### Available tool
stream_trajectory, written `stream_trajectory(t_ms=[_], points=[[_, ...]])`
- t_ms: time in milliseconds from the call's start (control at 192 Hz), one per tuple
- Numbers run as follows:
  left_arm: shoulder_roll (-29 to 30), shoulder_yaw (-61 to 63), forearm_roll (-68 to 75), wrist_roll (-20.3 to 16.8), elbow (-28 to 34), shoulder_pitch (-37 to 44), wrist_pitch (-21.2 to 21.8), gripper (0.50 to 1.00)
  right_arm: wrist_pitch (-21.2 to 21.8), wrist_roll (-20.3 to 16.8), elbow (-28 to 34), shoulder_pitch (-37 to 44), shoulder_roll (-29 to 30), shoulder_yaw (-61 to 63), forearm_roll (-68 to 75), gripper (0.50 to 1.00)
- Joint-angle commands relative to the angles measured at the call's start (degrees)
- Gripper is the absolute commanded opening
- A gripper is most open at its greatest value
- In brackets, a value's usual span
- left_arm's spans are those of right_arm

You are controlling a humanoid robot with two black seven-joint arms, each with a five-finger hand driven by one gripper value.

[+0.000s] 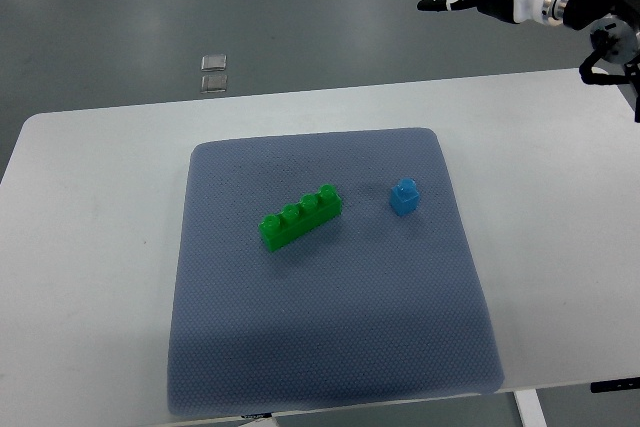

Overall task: Stack blue block on green block with right hand
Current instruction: 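Move the right hand over the table toward the small blue block, then lower the right hand around the blue block and close the fingers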

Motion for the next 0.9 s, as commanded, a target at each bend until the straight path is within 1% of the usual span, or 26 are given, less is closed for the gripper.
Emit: stream_trajectory(t_ms=[0, 31, 120, 130, 240, 292, 297, 349, 406, 485, 537, 542, 558, 688, 698, 729, 870, 896], points=[[0.0, 0.0, 0.0, 0.0, 0.0, 0.0, 0.0, 1.000, 0.0, -0.4, 3.9, 4.7, -0.9, -9.8, -3.4, 0.932], [0.0, 0.0, 0.0, 0.0, 0.0, 0.0, 0.0, 1.000, 0.0, -0.4, 4.8, 5.6, -0.9, -11.5, -4.3, 0.932], [0.0, -0.1, 0.0, 0.0, 0.0, 0.0, 0.0, 1.000, 0.0, -0.4, 10.9, 10.7, -1.4, -19.0, -9.9, 0.932], [0.0, -0.1, 0.0, 0.0, 0.0, 0.0, 0.0, 1.000, 0.0, -0.4, 10.9, 10.7, -1.4, -19.0, -9.9, 0.932], [0.0, 0.0, 0.0, 0.0, 0.0, 0.0, 0.0, 1.000, 0.0, -0.5, 20.6, 15.0, -2.4, -25.8, -16.7, 0.932], [0.0, 0.0, 0.0, 0.0, 0.0, 0.0, 0.0, 1.000, 0.0, -0.5, 20.6, 15.0, -2.4, -25.8, -16.7, 0.932], [0.0, 0.0, 0.0, 0.0, 0.0, 0.0, 0.0, 1.000, 0.0, -1.0, 24.8, 16.9, -2.9, -27.9, -18.4, 0.932], [0.0, 0.0, 0.0, 0.0, 0.0, 0.0, 0.0, 1.000, 0.0, -2.3, 27.9, 17.9, -3.0, -29.5, -19.3, 0.932], [0.0, 0.0, 0.0, 0.0, 0.0, 0.0, 0.0, 1.000, 0.0, -5.0, 31.2, 18.3, -3.2, -31.1, -19.7, 0.932], [0.0, -0.1, 0.0, 0.0, 0.0, 0.0, 0.0, 1.000, 0.0, -7.5, 33.4, 18.3, -3.2, -31.3, -19.2, 0.932], [0.0, -0.1, 0.0, 0.0, 0.0, 0.0, 0.0, 1.000, 0.0, -7.6, 33.4, 18.3, -3.2, -31.3, -19.2, 0.932], [0.0, 0.0, 0.0, 0.0, 0.0, 0.0, 0.0, 1.000, 0.0, -8.8, 34.8, 18.2, -3.3, -31.0, -18.8, 0.932], [0.0, 0.0, 0.0, 0.0, 0.0, 0.0, 0.0, 1.000, 0.0, -9.0, 35.3, 18.1, -3.3, -30.9, -18.4, 0.932], [0.0, -0.1, 0.0, 0.0, 0.0, 0.0, 0.0, 1.000, 0.0, -9.6, 36.6, 17.7, -3.9, -30.9, -15.7, 0.932], [0.0, -0.1, 0.0, 0.0, 0.0, 0.0, 0.0, 1.000, 0.0, -10.8, 36.9, 17.4, -3.9, -30.9, -12.9, 0.932], [0.0, -0.1, 0.0, 0.0, 0.0, 0.0, 0.0, 1.000, 0.0, -11.5, 36.9, 17.1, -3.8, -30.9, -11.9, 0.932], [0.0, 0.0, 0.0, 0.0, 0.0, 0.0, 0.0, 1.000, 0.0, -12.4, 37.1, 15.7, -3.1, -30.8, -9.7, 0.932], [0.0, 0.0, 0.0, 0.0, 0.0, 0.0, 0.0, 1.000, -0.6, -12.5, 37.1, 15.2, -2.8, -30.8, -9.5, 0.932]])
